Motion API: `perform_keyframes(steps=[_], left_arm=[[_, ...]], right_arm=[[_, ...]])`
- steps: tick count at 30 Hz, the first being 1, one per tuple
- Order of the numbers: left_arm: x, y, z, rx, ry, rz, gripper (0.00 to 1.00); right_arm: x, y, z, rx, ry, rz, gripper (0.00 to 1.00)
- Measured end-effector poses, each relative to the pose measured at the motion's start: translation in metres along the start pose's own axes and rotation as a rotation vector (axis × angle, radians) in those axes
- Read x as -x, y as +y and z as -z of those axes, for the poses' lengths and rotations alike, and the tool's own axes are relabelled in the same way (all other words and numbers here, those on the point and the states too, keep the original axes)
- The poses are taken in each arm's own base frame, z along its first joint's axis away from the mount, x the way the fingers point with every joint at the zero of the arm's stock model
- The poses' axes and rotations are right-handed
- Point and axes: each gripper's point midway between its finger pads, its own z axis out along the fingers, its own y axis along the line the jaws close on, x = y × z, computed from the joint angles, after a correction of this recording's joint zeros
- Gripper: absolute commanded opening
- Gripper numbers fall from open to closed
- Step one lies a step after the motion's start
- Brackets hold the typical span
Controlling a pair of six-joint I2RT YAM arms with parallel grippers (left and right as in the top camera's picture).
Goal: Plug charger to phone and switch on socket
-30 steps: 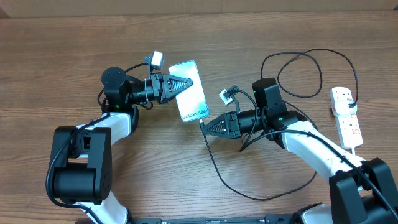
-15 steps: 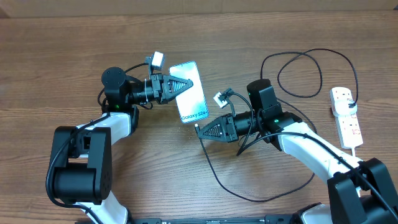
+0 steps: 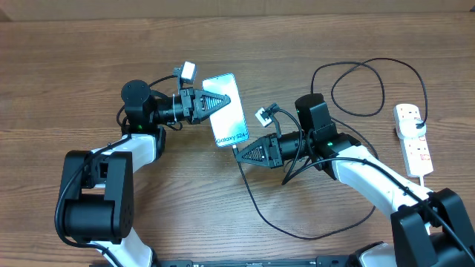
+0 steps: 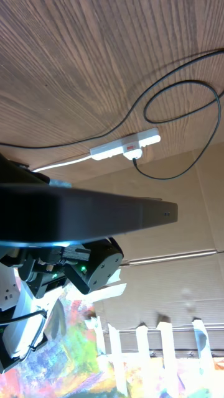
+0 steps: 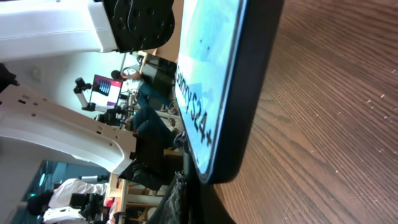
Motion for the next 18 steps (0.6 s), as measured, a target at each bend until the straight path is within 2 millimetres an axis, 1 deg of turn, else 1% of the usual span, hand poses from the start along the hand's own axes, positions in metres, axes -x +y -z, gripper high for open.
perform_keyframes(steps=[6, 18], left_arm=[[-0.0002, 0.0, 0.0001, 0.0, 0.001, 0.0, 0.04], [-0.0003, -0.0001, 0.0, 0.0, 0.002, 0.0, 0.04]], right_arm=[[0.0033, 0.0012, -0.0001, 0.002, -0.009, 0.007, 0.04], [0.0029, -0.0009, -0.0001, -0.008, -0.01, -0.026, 0.04]])
